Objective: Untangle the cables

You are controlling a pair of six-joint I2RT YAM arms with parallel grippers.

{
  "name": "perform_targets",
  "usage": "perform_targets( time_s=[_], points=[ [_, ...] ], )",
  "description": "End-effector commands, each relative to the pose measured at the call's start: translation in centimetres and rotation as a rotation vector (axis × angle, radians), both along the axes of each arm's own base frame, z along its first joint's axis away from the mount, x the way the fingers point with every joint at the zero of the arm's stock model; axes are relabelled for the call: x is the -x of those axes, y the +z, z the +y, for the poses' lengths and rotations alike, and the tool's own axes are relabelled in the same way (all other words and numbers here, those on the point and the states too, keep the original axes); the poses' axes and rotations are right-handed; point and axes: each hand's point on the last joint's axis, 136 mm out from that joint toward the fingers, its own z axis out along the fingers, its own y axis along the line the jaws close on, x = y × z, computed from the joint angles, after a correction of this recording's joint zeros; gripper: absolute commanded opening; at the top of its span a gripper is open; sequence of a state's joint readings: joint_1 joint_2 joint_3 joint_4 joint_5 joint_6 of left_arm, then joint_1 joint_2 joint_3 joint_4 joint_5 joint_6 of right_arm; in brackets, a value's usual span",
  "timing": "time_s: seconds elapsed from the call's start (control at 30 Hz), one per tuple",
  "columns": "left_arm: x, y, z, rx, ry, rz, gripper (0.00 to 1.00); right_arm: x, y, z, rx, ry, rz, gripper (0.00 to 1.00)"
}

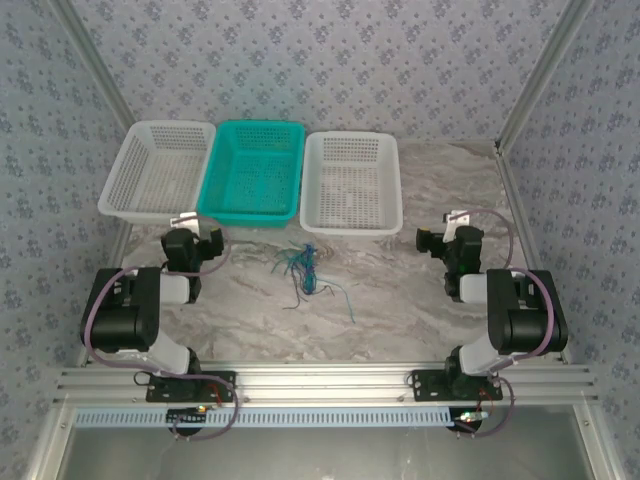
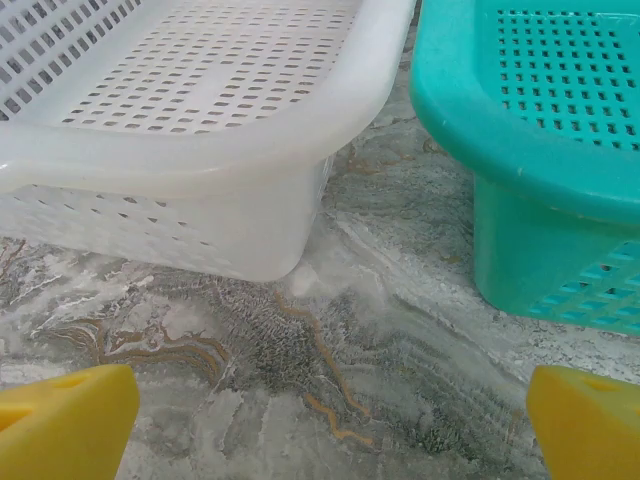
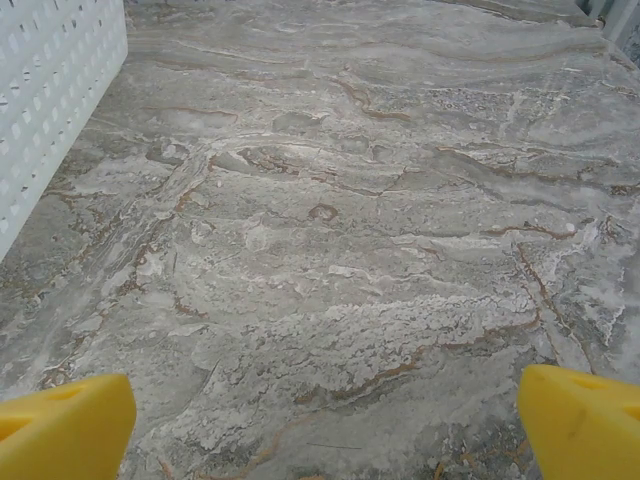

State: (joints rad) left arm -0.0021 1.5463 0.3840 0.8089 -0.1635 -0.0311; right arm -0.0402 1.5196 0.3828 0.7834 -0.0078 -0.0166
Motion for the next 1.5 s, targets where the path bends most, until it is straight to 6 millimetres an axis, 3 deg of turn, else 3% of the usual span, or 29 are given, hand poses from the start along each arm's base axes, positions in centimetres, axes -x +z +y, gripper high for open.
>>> perform_targets(
  time_s=[0.0, 0.6, 0.67, 0.73, 0.8, 0.93, 1.07, 1.17, 1.3, 1.4, 1.47],
  points=[
    [-0.9, 1.8, -0.4, 0.014, -0.018, -0.058, 0.99, -0.5, 0.6, 0.0, 0.017, 0.002, -0.014, 1.00],
    [-0.9, 1.6, -0.4, 0.026, -0.027, -0.052, 0.99, -0.5, 0.8, -0.1, 0.006, 0.005, -0.022, 1.00],
    [-0.9, 1.8, -0.5, 0.031, -0.034, -0.059, 1.00, -0.7, 2.3, 0.6, 0.008, 0.044, -0.008, 1.00],
    [-0.6, 2.4, -0.8, 0.026, -0.054, -0.072, 0.97, -0.3, 4.2, -0.9, -0.022, -0.093, 0.064, 1.00],
    [0.1, 3.7, -0.5, 0.022, -0.029, -0.089, 0.96, 0.9, 6.2, -2.5, -0.100, -0.238, 0.053, 1.00],
    [2.3, 6.9, 0.6, 0.101, 0.097, -0.082, 0.99, 3.6, 9.7, -2.0, -0.285, -0.352, 0.080, 1.00],
    [4.9, 10.7, -1.3, 0.242, 0.134, -0.102, 0.99, 4.9, 12.3, 2.6, -0.408, -0.241, 0.181, 1.00],
    [6.6, 12.4, -4.0, 0.454, 0.132, -0.062, 0.99, 5.8, 13.2, 9.1, -0.427, -0.056, 0.263, 0.99],
    [8.3, 11.3, -10.9, 0.664, 0.036, 0.141, 0.99, 8.2, 11.8, 17.5, -0.405, 0.124, 0.394, 0.99],
    [9.8, 9.9, -16.5, 0.717, -0.055, 0.284, 0.98, 10.0, 10.4, 22.3, -0.386, 0.192, 0.458, 0.99],
    [10.5, 9.0, -18.8, 0.736, -0.081, 0.333, 0.95, 11.1, 9.0, 25.4, -0.350, 0.262, 0.491, 0.99]
  ],
)
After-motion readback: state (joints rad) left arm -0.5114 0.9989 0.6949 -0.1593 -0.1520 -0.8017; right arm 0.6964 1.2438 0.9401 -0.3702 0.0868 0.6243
